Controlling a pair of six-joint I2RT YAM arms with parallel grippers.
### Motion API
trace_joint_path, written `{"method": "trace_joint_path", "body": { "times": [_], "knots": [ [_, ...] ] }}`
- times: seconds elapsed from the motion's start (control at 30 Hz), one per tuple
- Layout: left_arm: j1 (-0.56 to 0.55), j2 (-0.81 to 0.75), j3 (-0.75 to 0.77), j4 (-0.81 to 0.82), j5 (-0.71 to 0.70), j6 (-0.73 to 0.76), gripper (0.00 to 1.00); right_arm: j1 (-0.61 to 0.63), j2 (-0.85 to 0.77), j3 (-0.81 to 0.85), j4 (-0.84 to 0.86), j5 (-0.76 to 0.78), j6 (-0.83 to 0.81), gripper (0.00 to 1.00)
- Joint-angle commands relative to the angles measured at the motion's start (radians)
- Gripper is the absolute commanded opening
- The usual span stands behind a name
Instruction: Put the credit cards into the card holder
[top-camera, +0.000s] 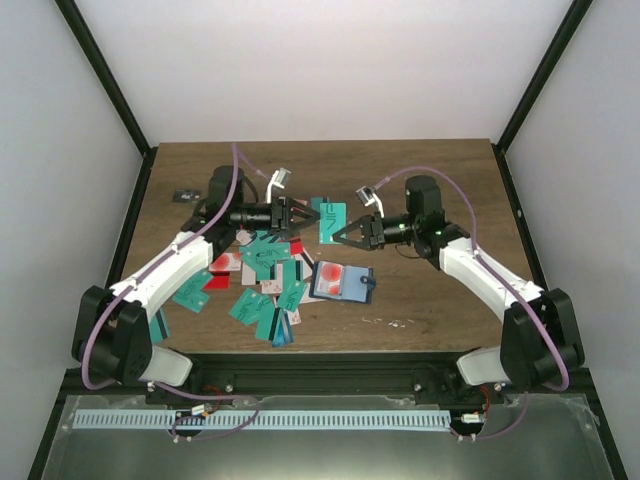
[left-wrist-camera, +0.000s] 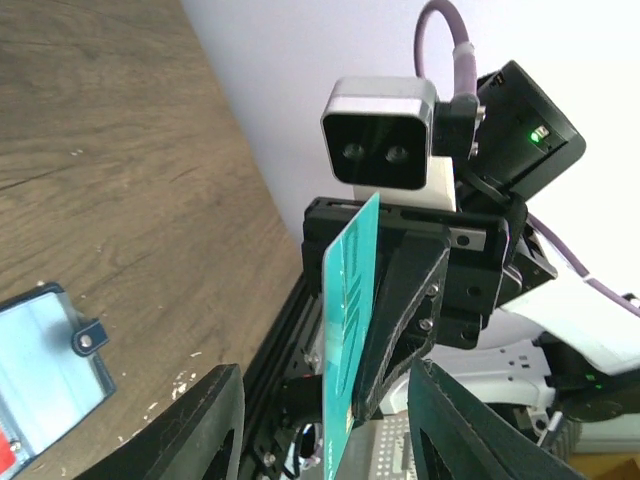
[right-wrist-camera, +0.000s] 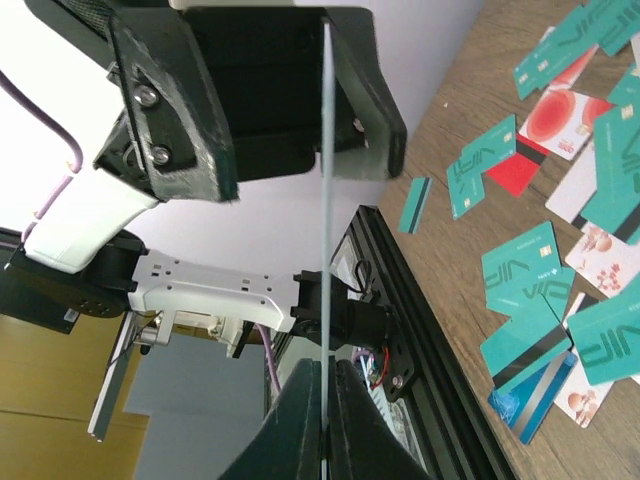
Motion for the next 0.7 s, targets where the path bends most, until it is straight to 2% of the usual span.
{"method": "trace_joint_path", "body": {
  "times": [0.0,0.47,0.6,0.67],
  "knots": [
    [0.001,0.019,-0.022,0.123,0.094,-0.057,0.47,-0.008,0.007,0.061,0.066,-0.043,0.035,0.01],
    [-0.027,0.081,-0.034,0.266,0.145,-0.162,0.24,-0.008,0.06,0.064,0.174,-0.079,0.086,0.01],
    [-0.042,0.088,-0.036,0.287,0.131,-0.173,0.08,-0.008,0.073,0.067,0.171,-0.084,0.069,0.01],
    [-0.042,0.089,-0.038,0.278,0.117,-0.168,0.04,-0.008,0.077,0.076,0.115,-0.051,0.029,0.01]
  ]
}}
